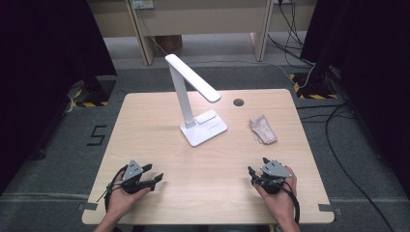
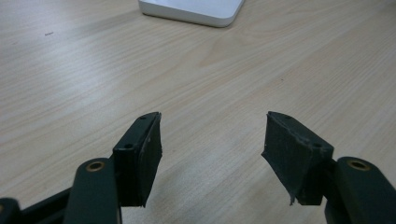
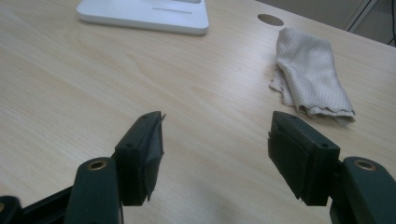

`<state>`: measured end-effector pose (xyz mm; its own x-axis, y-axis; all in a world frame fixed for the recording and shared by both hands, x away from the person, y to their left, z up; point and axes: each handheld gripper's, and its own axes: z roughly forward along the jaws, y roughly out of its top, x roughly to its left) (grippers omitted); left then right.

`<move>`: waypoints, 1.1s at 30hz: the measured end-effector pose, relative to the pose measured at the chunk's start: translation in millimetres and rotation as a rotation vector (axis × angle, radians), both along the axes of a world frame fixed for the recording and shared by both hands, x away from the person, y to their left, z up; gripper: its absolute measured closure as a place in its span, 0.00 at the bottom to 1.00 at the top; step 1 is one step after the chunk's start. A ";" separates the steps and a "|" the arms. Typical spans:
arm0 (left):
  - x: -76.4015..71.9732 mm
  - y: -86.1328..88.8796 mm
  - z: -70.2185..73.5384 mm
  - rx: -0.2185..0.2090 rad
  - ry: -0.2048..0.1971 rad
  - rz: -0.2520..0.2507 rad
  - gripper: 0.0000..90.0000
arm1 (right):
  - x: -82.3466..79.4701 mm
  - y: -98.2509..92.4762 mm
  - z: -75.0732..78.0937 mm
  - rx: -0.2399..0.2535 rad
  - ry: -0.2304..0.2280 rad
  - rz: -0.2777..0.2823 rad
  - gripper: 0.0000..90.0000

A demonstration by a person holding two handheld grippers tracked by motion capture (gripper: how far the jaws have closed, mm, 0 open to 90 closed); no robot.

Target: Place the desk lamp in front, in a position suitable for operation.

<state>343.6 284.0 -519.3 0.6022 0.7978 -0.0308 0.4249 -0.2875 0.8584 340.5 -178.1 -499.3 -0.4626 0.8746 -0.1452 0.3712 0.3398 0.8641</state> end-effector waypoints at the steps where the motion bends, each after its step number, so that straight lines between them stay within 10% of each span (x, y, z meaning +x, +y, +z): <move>1: 0.1 0.5 0.1 -0.005 -0.003 0.001 0.39 | 0.0 1.8 -0.3 0.008 0.002 -0.008 0.42; 15: 7.2 -8.1 13.2 -0.041 -0.025 -0.018 0.46 | -3.6 8.2 5.2 0.054 -0.027 0.006 0.62; 33: 104.6 -36.4 46.9 -0.166 -0.067 -0.032 0.55 | -1.8 8.8 5.2 0.058 0.018 -0.013 0.66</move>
